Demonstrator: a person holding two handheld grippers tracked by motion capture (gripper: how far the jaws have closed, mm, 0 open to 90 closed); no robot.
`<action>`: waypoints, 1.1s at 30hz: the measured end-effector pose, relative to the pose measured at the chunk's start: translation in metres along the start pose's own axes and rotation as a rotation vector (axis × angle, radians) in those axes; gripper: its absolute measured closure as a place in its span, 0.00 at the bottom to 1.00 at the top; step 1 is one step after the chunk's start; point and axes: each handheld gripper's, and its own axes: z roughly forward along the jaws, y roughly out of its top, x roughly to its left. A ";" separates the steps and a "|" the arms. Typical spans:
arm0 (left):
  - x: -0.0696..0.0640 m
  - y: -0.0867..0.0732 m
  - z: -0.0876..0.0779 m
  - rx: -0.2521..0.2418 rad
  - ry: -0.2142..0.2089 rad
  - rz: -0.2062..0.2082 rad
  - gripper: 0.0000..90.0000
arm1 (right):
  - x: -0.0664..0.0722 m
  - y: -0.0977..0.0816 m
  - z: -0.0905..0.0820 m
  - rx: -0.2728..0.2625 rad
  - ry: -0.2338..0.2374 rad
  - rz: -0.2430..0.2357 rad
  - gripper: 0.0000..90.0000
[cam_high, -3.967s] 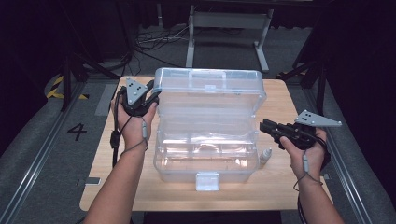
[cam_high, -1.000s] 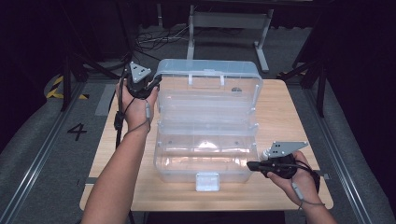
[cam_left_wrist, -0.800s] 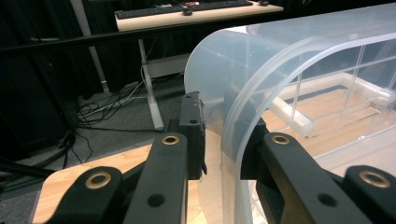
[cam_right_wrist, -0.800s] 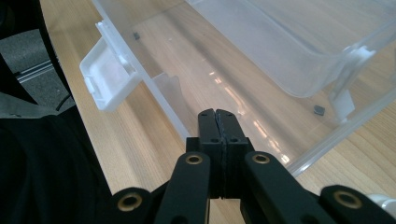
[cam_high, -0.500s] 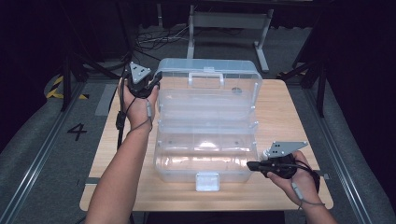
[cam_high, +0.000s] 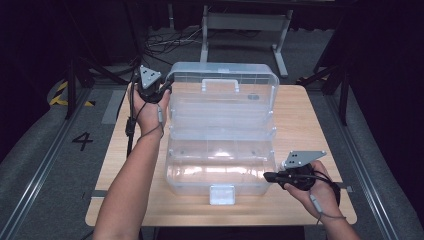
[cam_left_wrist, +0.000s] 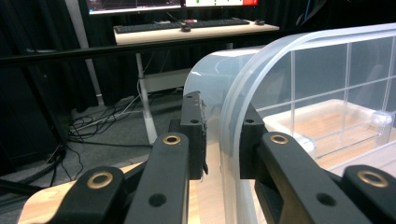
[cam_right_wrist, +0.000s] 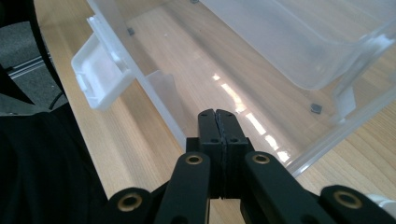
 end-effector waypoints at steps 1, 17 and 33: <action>0.001 -0.001 0.002 -0.004 -0.003 -0.003 0.87 | -0.001 -0.001 0.002 0.005 -0.006 -0.002 1.00; 0.007 -0.006 0.017 -0.007 -0.012 0.010 0.88 | -0.001 -0.003 0.004 -0.011 -0.007 0.027 1.00; 0.015 -0.017 0.040 0.017 -0.012 0.010 0.89 | 0.000 -0.002 0.003 -0.002 -0.021 0.036 1.00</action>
